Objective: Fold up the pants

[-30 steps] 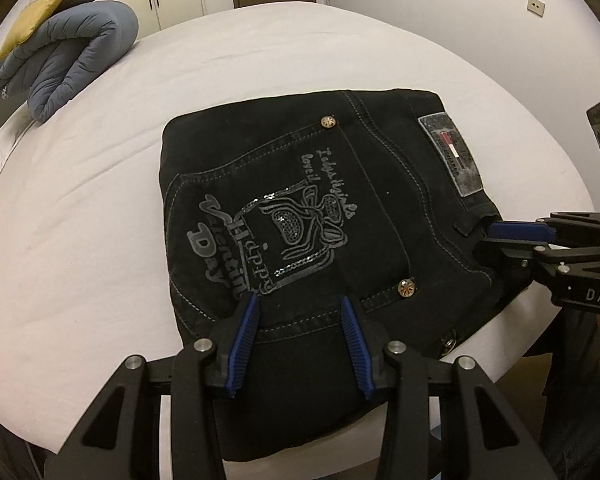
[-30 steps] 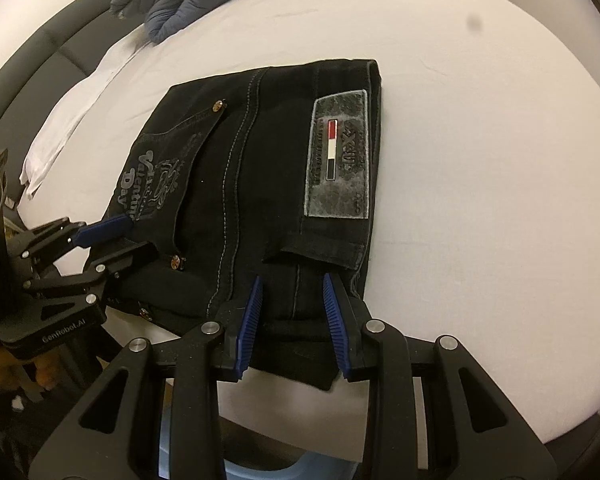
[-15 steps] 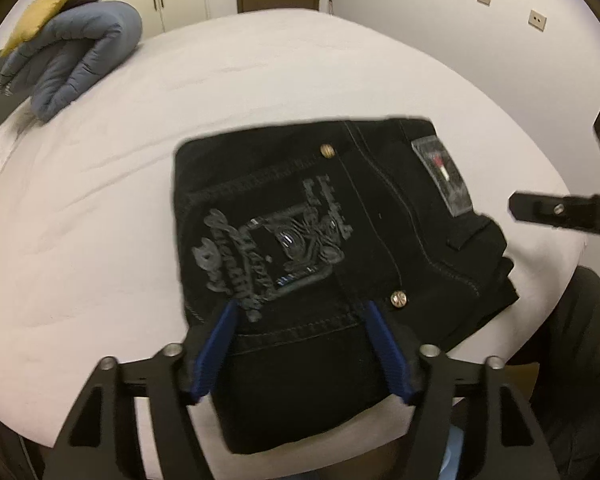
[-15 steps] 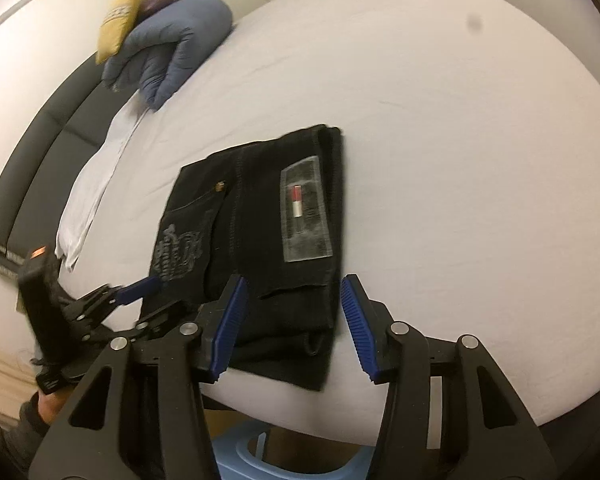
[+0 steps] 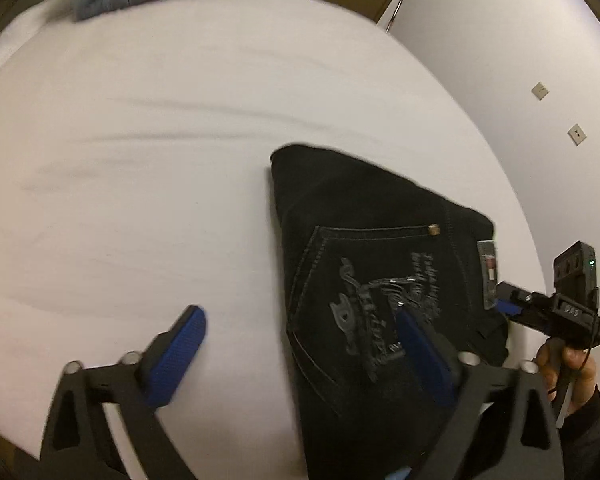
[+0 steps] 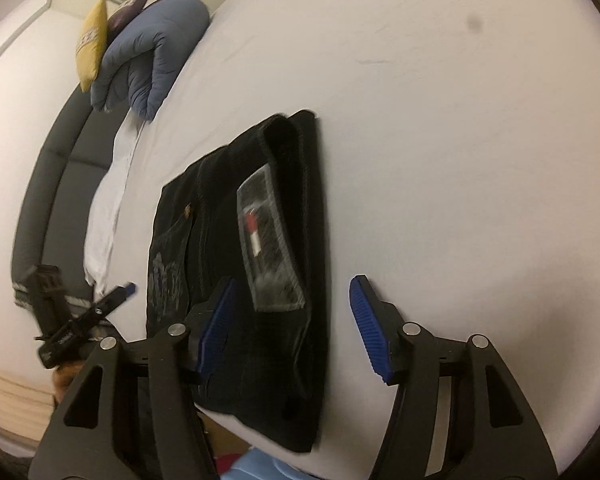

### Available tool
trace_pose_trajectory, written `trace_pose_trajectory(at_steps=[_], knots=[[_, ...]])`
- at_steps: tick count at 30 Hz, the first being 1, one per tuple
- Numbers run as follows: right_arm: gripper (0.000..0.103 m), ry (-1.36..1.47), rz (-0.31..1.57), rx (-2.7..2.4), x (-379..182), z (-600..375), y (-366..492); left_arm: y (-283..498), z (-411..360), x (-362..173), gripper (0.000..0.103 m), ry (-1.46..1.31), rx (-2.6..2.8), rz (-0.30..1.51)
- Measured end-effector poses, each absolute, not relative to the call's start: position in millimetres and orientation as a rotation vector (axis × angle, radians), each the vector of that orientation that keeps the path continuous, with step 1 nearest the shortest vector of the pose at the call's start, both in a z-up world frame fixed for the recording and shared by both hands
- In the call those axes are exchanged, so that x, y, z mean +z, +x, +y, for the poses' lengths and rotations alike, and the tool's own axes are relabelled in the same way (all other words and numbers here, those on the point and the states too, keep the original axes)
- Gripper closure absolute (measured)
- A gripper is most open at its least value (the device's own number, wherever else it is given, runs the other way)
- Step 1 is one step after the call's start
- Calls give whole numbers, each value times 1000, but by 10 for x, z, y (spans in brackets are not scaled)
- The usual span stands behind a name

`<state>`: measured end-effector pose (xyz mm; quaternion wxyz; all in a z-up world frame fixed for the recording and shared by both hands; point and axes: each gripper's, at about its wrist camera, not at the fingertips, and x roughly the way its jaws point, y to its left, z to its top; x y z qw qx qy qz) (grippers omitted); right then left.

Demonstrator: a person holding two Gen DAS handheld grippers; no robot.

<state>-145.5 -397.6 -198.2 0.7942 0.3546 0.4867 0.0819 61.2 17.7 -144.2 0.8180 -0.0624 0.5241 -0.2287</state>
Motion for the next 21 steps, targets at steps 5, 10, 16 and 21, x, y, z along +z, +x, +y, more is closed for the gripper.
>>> trace_pose_trajectory(at_steps=[5, 10, 16, 21], knots=[[46, 798, 1066, 235, -2075, -3970, -1241, 710, -71, -1665, 32, -155, -568, 1233], [68, 730, 1097, 253, -2086, -3768, -1015, 712, -272, -1684, 42, -123, -568, 1243], [89, 658, 1049, 256, -1832, -3642, -977, 658, -407, -1430, 82, -91, -576, 1195], [89, 599, 952, 311, -1287, -3604, -861, 712, -560, -931, 83, -86, -591, 1077]])
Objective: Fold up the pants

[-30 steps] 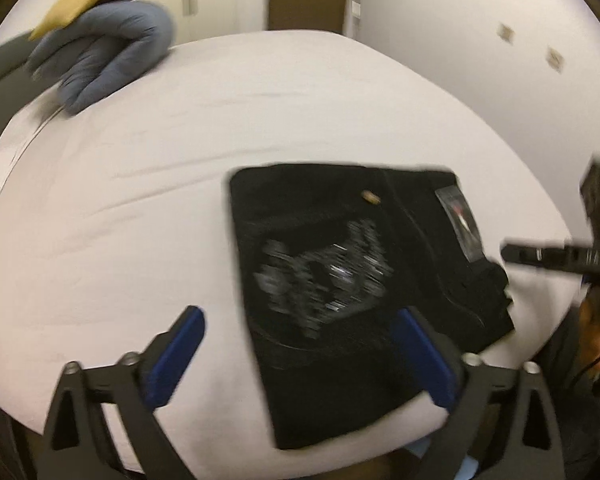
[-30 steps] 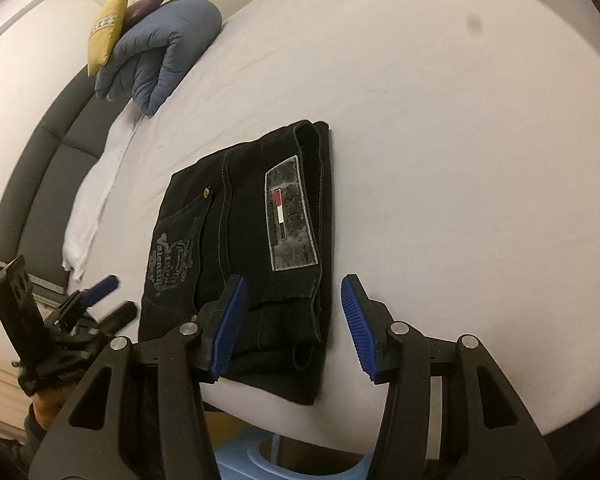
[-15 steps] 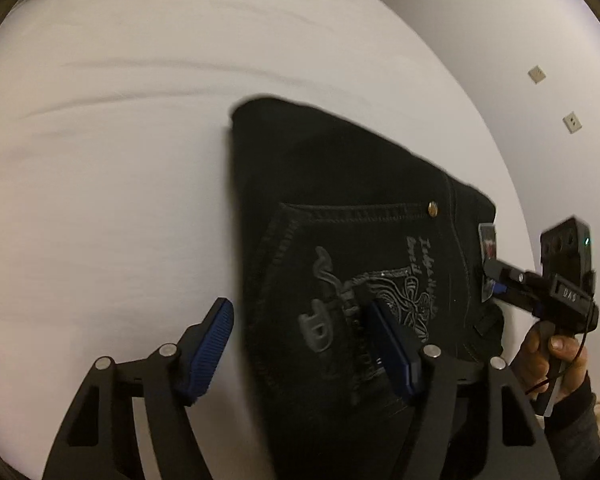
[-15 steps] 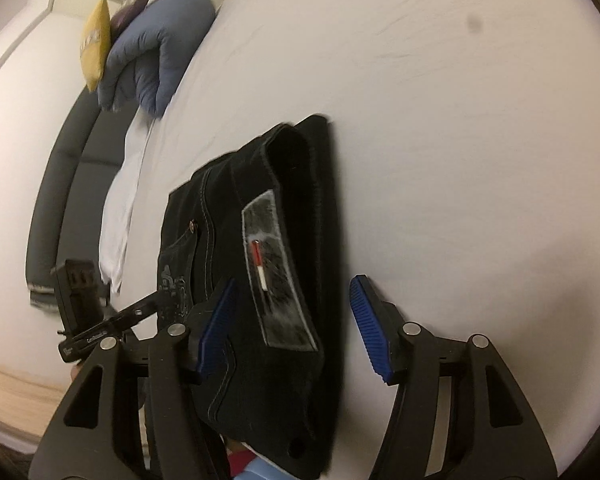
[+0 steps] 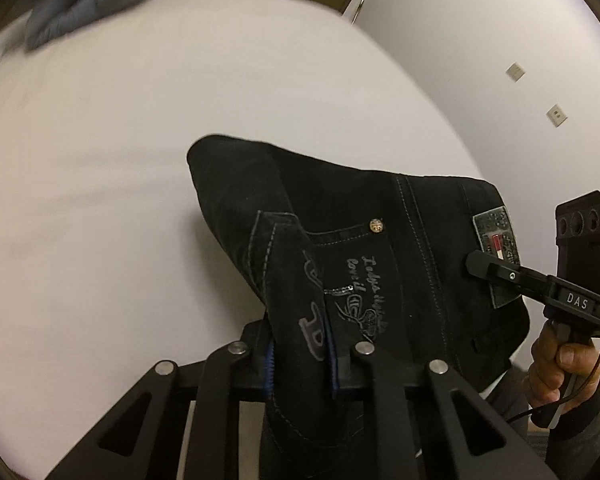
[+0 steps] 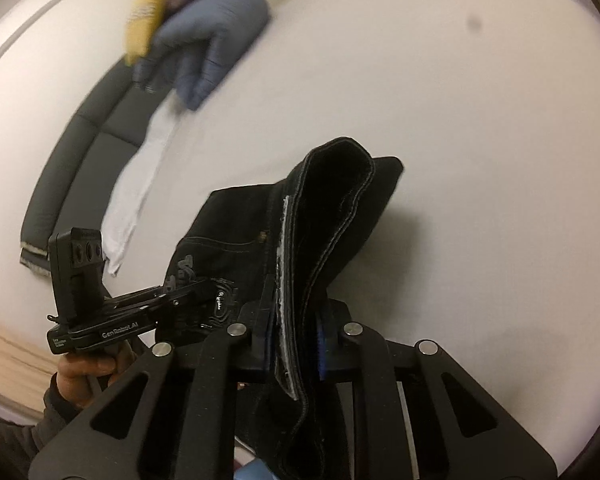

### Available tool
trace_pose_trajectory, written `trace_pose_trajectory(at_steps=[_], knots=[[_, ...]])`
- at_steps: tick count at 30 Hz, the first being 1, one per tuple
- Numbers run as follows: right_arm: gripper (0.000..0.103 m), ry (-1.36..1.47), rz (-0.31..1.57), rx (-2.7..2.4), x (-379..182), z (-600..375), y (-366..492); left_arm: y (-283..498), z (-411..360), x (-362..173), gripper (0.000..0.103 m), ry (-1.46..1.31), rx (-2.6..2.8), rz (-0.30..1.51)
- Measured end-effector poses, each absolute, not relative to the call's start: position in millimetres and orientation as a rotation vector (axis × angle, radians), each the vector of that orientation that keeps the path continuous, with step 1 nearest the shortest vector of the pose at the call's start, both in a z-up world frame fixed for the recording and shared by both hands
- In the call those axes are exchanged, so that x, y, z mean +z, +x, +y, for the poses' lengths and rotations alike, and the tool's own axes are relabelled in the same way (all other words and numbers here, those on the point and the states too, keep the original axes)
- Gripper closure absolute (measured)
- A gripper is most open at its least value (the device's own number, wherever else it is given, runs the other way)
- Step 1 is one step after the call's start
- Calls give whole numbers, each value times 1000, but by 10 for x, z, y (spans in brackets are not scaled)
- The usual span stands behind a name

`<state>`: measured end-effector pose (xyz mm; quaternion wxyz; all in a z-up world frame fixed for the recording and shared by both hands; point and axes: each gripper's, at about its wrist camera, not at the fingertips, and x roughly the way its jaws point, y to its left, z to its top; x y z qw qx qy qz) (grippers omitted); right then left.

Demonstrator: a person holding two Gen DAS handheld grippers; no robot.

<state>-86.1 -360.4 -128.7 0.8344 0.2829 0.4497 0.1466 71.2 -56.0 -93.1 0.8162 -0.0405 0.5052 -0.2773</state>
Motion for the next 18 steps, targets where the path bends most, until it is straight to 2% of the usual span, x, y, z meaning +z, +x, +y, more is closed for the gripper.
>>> trace_pose_trajectory(at_steps=[4, 8, 10, 11, 13, 15, 16, 18], knots=[[89, 606, 904, 304, -1043, -3868, -536, 965, -750, -787, 83, -85, -594, 1039], [86, 636, 954, 261, -1290, -4177, -129, 1254, -980, -1055, 81, -60, -588, 1070], [82, 647, 1021, 192, -1608, -4316, 59, 1425, -1022, -1291, 74, -34, -566, 1116], [75, 651, 1049, 161, -1740, -4391, 111, 1439, -1054, -1374, 66, -24, -548, 1116], [71, 702, 1055, 149, -1981, -4505, 146, 1409, -1023, -1470, 56, -31, -524, 1102], [60, 761, 995, 162, -1999, -4584, 79, 1348, -944, -1461, 41, -57, -511, 1080], [54, 754, 962, 143, -1936, -4603, 22, 1309, -912, -1426, 38, -56, -507, 1066], [50, 713, 924, 93, -1789, -4620, -122, 1149, -830, -1249, 27, -29, -486, 991]])
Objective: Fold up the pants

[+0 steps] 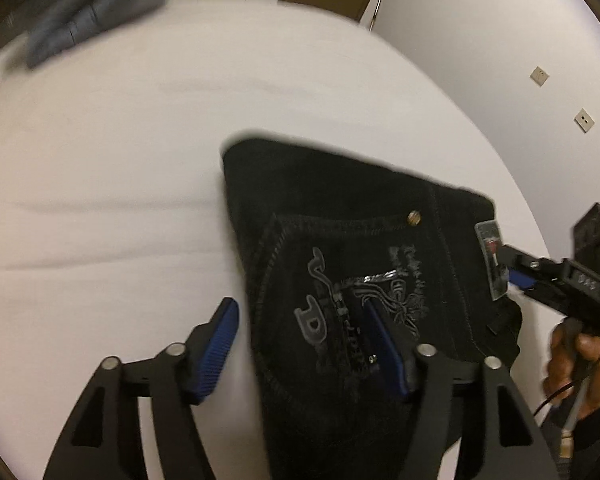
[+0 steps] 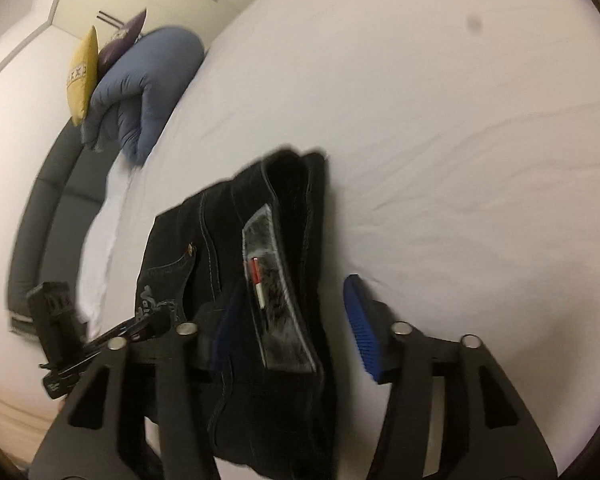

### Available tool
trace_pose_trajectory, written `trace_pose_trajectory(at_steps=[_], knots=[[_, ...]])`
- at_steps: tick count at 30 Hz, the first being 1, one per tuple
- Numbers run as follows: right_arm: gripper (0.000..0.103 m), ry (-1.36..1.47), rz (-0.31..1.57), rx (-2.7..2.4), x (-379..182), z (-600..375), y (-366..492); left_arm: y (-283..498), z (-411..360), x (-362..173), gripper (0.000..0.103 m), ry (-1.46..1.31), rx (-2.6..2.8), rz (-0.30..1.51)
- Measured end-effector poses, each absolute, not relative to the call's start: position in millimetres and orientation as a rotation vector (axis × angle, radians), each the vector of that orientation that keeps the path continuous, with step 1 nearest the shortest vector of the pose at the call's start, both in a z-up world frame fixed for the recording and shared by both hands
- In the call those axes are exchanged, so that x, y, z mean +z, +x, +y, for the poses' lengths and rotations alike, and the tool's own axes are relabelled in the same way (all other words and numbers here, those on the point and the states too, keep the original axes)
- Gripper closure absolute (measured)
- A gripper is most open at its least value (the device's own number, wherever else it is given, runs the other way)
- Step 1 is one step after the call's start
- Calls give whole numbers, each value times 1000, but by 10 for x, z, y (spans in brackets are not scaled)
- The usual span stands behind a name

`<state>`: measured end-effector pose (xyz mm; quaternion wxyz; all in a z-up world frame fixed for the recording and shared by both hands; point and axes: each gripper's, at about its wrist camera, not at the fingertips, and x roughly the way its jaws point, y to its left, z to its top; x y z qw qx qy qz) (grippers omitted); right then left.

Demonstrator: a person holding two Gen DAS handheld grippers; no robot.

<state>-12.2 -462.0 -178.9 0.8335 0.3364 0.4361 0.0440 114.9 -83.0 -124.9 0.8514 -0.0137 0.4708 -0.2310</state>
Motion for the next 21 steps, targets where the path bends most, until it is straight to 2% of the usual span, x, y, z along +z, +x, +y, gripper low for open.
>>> trace_pose_trajectory(at_steps=[1, 3, 6, 8, 10, 13, 17, 19, 21], knots=[[50, 676, 880, 71, -1620, -4619, -212, 1024, -779, -1099, 22, -18, -470, 926], [50, 589, 784, 28, -1260, -4550, -425, 755, -677, -761, 3, -1, -425, 771], [44, 402, 563, -57, -491, -4308, -799, 390, -559, -136, 0, 45, -338, 473], [18, 301, 385, -106, 9, -4074, -1118, 160, -465, 223, 0, 58, -279, 339], [0, 208, 164, -164, 479, -3797, -1529, -163, -330, 553, 0, 47, -227, 228], [0, 78, -62, -246, 956, -3414, -1966, -522, -231, 969, 0, 76, -161, 90], [0, -4, -61, -269, 1329, -3038, -2117, -1032, 8, 1384, 0, 65, -160, -61], [0, 8, -38, -236, 1456, -2944, -2149, -1113, 103, 1532, 0, 47, -142, -42], [0, 24, -30, -222, 1532, -2878, -2177, -1096, 86, 1630, 0, 69, -101, 56]])
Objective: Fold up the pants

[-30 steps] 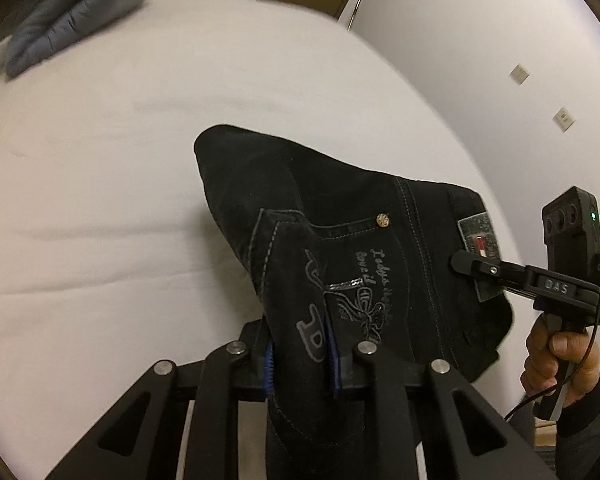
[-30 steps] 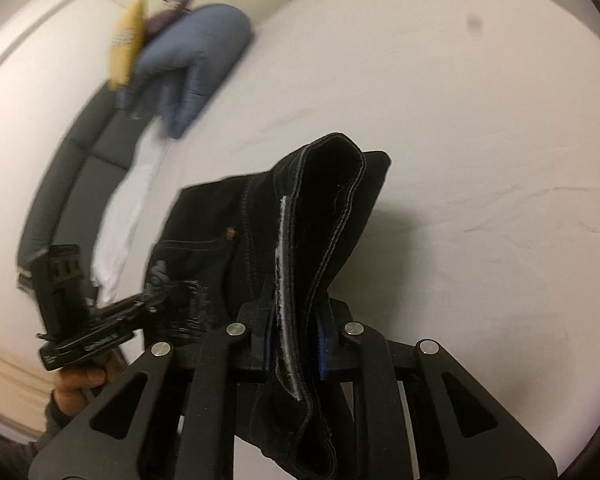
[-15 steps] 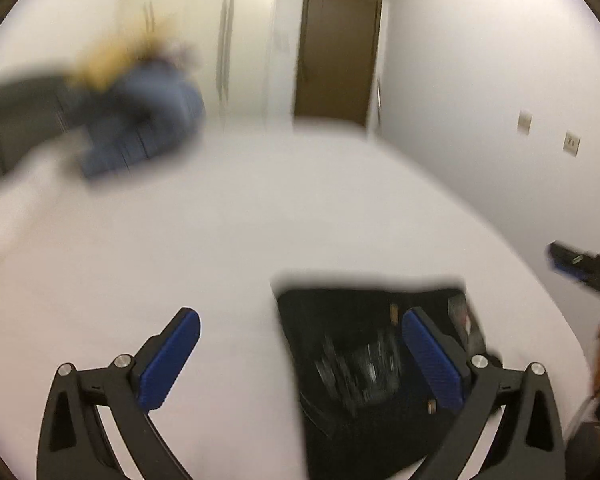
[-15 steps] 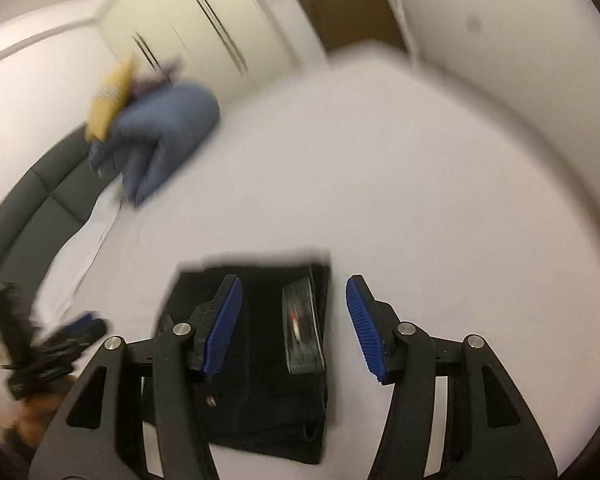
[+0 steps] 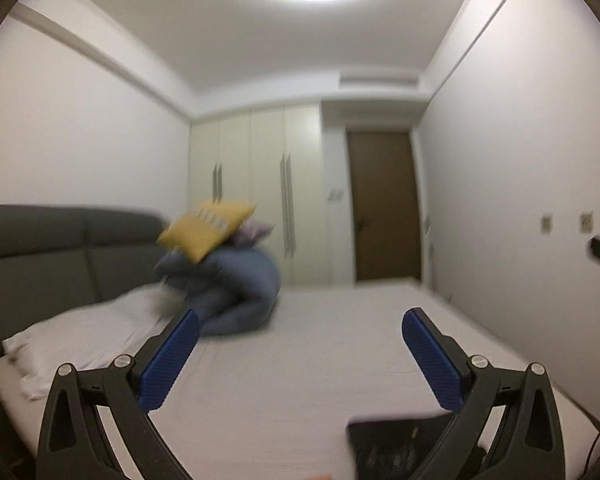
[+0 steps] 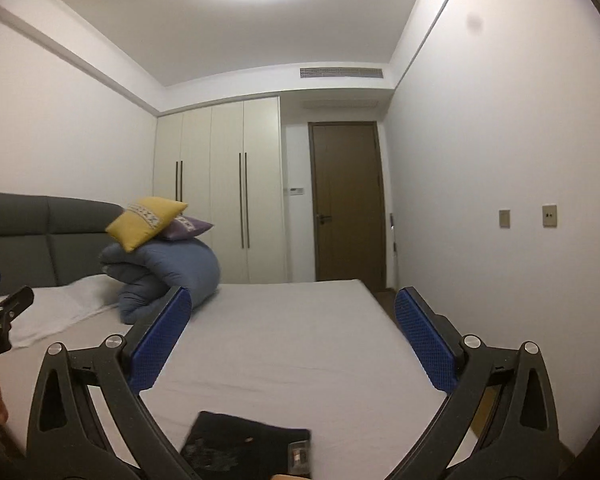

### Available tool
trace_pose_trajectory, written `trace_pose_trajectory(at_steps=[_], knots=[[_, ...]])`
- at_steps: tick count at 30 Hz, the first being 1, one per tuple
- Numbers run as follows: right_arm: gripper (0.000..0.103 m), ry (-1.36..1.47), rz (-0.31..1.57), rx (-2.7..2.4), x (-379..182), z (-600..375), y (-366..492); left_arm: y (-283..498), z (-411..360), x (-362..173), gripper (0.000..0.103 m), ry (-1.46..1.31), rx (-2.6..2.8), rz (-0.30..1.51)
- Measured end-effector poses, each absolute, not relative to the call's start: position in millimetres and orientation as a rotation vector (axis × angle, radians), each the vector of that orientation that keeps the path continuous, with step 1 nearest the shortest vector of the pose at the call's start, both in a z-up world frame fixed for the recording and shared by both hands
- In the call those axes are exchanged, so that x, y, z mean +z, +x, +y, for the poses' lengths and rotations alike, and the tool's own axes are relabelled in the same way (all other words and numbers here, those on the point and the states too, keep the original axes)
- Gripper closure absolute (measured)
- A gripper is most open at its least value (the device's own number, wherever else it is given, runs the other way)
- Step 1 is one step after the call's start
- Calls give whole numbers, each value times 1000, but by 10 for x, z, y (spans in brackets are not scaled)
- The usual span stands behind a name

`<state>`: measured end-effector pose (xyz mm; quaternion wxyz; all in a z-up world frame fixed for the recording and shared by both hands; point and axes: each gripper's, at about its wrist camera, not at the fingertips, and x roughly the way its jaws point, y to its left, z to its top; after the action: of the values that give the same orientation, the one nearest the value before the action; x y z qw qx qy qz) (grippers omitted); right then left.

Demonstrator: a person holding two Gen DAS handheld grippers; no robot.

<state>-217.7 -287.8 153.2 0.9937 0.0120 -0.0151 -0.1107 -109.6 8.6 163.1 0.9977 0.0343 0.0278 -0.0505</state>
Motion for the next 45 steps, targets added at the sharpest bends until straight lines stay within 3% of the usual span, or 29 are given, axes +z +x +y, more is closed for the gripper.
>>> trace_pose_trajectory(at_steps=[8, 18, 23, 29, 45], knots=[[0, 146, 97, -228, 1577, -2655, -2435, -853, -81, 1366, 0, 61, -100, 324], [0, 180, 499, -327, 671, -2914, -2204, -496, -573, 401, 0, 100, -192, 695], [0, 185, 625, -324, 245, -3031, -2223, -522, -659, 163, 0, 104, -201, 746], [0, 165, 651, -307, 57, -2963, -2142, -523, -694, 16, 0, 97, -214, 779], [0, 143, 681, -273, 85, -2881, -1984, -526, -712, -81, 0, 95, -204, 797]])
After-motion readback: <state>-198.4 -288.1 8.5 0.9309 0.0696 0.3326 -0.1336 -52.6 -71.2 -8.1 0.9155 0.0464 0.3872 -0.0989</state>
